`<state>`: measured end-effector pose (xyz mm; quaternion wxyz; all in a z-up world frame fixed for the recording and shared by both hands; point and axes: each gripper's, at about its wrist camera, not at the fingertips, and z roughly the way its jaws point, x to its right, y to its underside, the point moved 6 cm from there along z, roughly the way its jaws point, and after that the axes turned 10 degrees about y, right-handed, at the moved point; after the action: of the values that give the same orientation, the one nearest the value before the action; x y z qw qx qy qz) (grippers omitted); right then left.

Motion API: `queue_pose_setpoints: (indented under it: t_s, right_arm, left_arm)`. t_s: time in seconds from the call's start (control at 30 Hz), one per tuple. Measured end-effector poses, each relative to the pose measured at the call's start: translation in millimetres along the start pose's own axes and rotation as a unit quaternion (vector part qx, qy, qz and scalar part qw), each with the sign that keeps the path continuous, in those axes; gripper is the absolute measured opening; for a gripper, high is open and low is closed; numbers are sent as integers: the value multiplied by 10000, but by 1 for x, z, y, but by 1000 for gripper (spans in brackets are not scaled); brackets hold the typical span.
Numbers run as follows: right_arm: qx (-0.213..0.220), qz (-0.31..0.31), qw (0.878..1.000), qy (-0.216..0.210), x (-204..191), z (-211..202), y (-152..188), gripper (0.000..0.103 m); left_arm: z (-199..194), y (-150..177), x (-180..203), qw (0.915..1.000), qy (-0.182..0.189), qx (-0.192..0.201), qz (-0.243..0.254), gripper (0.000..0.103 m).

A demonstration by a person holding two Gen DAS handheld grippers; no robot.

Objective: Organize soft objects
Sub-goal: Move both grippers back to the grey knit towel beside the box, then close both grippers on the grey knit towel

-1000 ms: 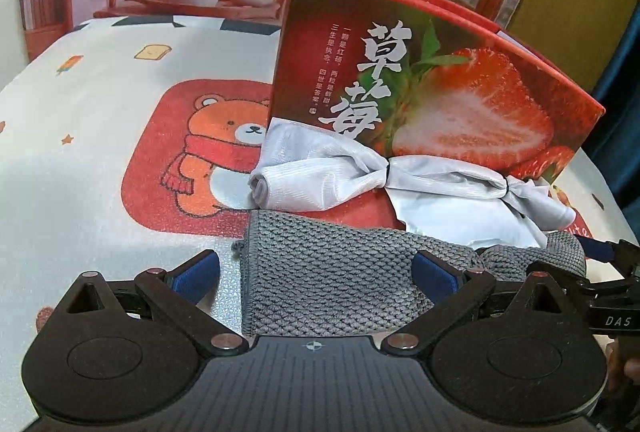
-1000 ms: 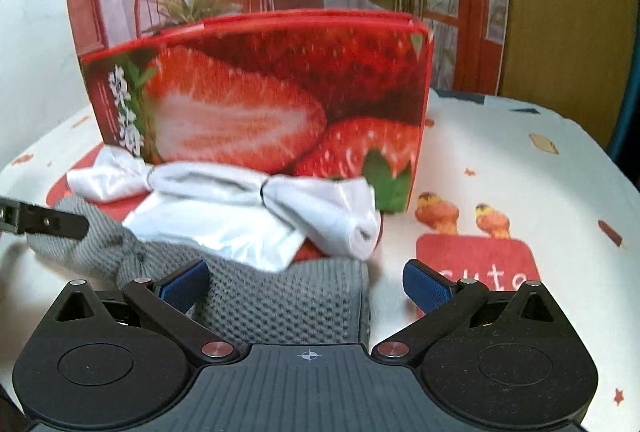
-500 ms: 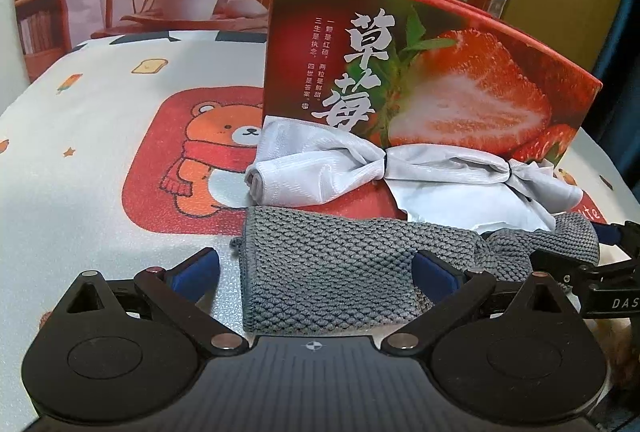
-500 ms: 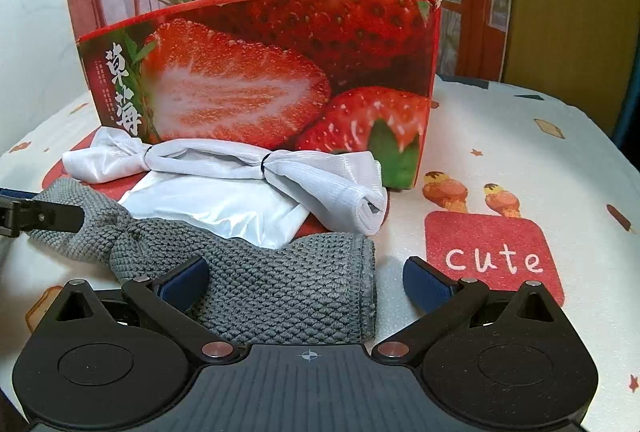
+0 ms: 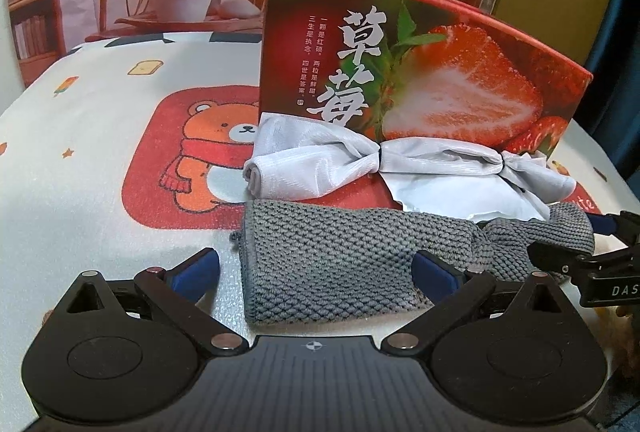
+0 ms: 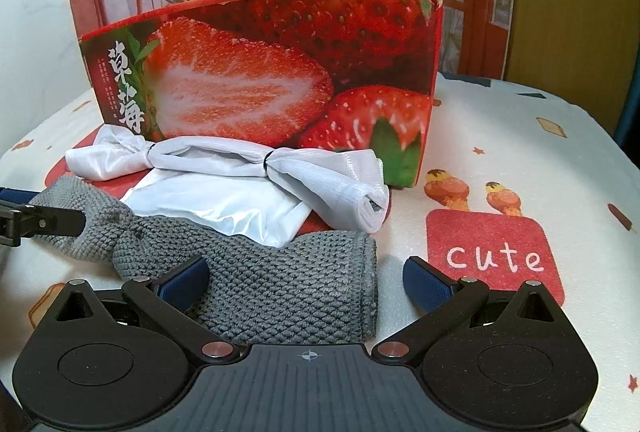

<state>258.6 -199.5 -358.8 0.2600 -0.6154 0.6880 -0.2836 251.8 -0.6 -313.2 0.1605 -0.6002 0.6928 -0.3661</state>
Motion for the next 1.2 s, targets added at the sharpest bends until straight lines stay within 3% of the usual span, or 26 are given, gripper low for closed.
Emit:
queue_pose_setpoints:
  t_s: [0.23, 0.37, 0.47, 0.5, 0.67, 1.07, 1.2]
  right_arm:
    - [5, 33, 9999, -117, -3, -6, 1, 94]
    - [8, 75, 9997, -247, -3, -9, -2, 84]
    - [-10, 156, 9995, -276, -1, -10, -3, 80]
    - [-15, 192, 9994, -293, 0, -10, -3, 79]
    - [-63, 427, 9984, -377, 5, -13, -4, 69]
    - [9, 770, 9956, -541, 18, -26, -4, 30]
    - [78, 752, 9955, -565, 16, -31, -6, 27]
  left_arm:
    - [-9, 1, -5, 9996, 60, 115, -235, 95]
    - [-11, 0, -5, 9995, 141, 176, -238, 74]
    - [-12, -1, -4, 9995, 108, 188, -231, 65]
    - [-12, 0, -4, 9995, 111, 193, -229, 54]
    - [-16, 0, -3, 9995, 95, 232, -165, 32]
    - [-24, 1, 7, 9992, 110, 332, 194, 21]
    - [-32, 1, 13, 9985, 119, 417, 323, 20]
